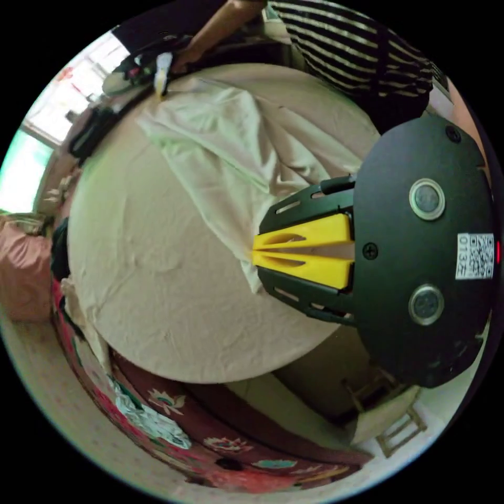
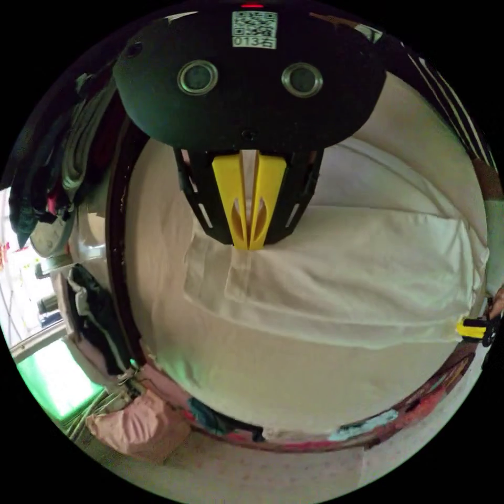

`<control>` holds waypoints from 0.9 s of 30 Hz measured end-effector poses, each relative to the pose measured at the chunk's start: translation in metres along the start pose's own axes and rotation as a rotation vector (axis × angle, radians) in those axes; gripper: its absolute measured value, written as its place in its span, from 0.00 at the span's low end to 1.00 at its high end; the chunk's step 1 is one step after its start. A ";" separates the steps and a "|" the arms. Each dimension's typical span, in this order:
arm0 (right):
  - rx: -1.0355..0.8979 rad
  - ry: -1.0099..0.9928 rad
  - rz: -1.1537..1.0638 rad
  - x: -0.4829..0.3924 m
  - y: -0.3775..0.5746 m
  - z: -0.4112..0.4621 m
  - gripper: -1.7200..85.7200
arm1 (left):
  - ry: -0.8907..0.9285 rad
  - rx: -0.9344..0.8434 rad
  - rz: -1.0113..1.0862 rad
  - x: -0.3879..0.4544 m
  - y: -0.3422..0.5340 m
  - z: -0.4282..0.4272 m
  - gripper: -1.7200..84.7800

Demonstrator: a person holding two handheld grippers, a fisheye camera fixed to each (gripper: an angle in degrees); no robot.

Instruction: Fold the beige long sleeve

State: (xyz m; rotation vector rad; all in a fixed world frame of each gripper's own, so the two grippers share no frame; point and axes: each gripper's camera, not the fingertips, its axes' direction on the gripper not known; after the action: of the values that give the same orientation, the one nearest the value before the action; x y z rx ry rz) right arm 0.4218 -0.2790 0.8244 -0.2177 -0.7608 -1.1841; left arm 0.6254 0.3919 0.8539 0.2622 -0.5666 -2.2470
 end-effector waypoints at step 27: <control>0.299 -0.268 -0.132 -0.023 0.006 -0.118 0.03 | -0.014 0.278 0.049 0.061 0.094 0.014 0.02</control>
State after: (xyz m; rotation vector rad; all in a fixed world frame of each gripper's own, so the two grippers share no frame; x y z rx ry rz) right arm 0.4729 -0.3224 0.7244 -0.0781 -1.1910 -1.1606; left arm 0.6409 0.2953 0.9111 0.3677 -0.8854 -2.1214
